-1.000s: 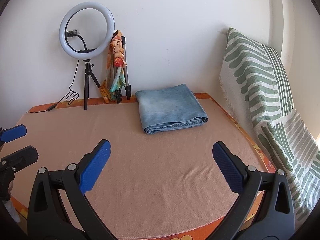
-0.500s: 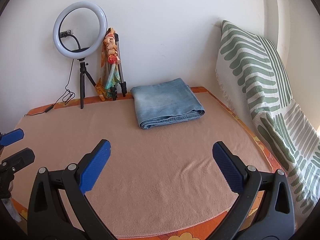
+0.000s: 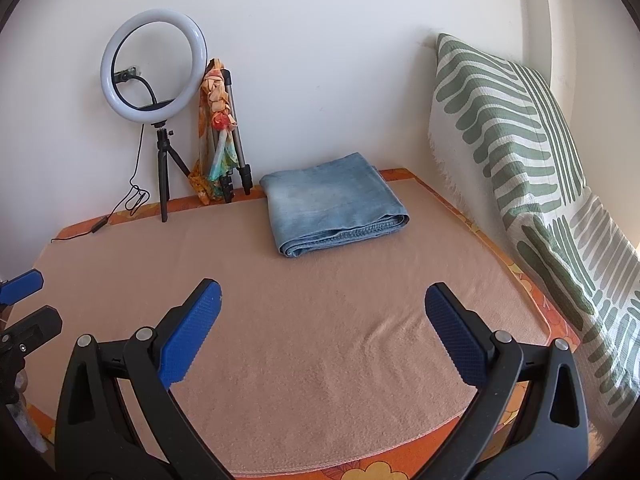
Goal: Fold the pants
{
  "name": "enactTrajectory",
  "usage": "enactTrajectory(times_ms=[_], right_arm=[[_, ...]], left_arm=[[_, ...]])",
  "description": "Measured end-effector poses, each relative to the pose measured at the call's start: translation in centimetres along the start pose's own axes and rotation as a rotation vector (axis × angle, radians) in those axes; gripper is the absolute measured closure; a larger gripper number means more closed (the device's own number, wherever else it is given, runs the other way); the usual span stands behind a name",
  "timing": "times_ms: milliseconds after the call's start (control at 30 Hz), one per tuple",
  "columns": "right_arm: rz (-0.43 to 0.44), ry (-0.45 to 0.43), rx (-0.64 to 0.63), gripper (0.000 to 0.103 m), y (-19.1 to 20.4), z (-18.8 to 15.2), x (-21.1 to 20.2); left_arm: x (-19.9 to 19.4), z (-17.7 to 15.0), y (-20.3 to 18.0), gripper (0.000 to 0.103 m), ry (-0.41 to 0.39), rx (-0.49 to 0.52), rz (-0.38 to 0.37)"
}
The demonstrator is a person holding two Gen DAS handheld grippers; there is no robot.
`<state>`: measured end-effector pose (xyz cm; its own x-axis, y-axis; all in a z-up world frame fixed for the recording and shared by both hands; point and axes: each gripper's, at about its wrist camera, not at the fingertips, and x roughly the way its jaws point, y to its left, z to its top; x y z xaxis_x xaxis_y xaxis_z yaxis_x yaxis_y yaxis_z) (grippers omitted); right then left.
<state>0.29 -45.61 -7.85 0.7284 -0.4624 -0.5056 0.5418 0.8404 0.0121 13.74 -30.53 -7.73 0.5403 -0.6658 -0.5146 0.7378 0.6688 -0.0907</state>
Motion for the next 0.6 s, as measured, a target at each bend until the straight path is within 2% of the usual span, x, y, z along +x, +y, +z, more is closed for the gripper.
enactTrajectory(times_ms=[600], right_arm=[[0.007, 0.006, 0.001, 0.0, -0.01, 0.05, 0.25]], left_arm=[[-0.25, 0.11, 0.03, 0.015, -0.013, 0.001, 0.004]])
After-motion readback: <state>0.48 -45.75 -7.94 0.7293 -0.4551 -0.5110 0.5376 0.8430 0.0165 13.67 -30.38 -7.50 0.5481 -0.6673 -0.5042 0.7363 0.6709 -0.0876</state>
